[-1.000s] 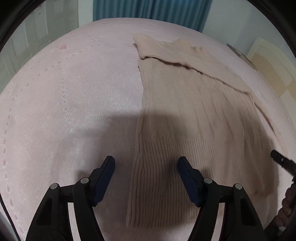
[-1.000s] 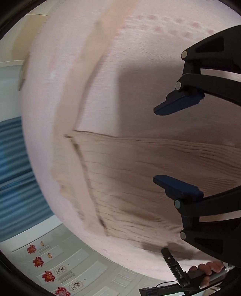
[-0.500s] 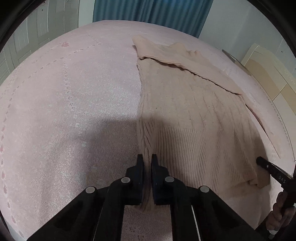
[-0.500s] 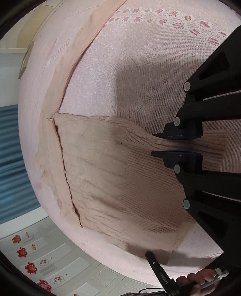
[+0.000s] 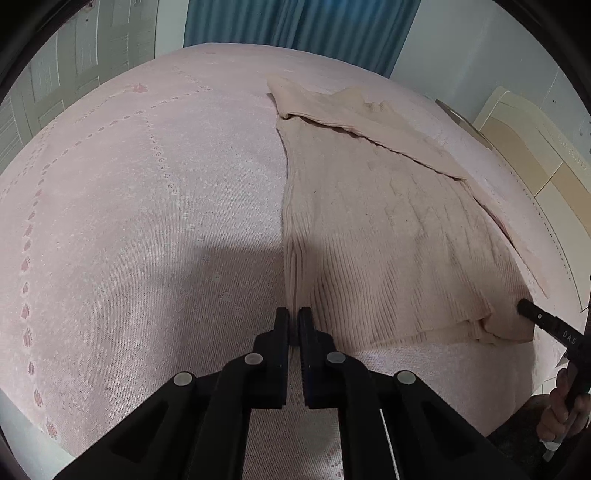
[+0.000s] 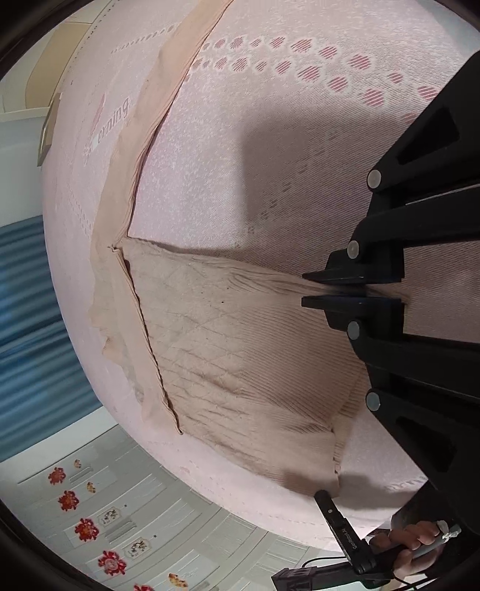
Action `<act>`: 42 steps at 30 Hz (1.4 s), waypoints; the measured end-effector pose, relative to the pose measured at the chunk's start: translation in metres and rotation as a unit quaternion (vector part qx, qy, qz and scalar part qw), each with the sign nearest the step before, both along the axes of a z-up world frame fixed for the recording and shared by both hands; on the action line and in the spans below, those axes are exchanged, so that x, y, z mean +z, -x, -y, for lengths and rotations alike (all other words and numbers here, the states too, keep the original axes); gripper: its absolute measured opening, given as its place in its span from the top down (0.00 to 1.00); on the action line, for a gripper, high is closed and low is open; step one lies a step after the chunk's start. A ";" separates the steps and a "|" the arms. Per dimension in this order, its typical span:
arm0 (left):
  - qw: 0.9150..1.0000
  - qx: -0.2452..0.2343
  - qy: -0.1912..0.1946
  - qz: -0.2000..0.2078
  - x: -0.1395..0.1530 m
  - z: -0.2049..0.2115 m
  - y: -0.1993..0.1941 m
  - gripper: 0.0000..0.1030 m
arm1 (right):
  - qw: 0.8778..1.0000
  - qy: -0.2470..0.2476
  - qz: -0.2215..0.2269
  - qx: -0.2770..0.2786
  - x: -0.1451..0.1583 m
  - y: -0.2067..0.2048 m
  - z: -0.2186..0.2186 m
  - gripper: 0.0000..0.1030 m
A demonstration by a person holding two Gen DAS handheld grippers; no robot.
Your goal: Fold small clothes
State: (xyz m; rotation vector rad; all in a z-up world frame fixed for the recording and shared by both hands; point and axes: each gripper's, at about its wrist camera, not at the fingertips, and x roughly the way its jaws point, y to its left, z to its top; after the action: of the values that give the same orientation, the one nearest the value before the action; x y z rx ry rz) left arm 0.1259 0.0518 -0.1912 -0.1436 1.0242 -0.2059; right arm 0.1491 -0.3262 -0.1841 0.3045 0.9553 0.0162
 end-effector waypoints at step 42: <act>0.998 -0.002 0.065 0.005 0.007 -0.007 -0.017 0.93 | 0.996 -0.087 0.013 0.000 0.004 -0.003 0.013 0.96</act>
State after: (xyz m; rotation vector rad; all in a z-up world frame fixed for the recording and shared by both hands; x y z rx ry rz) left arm 0.1427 0.0591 -0.1840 -0.2587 1.0008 -0.2773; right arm 0.1526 -0.3397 -0.1803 0.4644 0.9290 0.1035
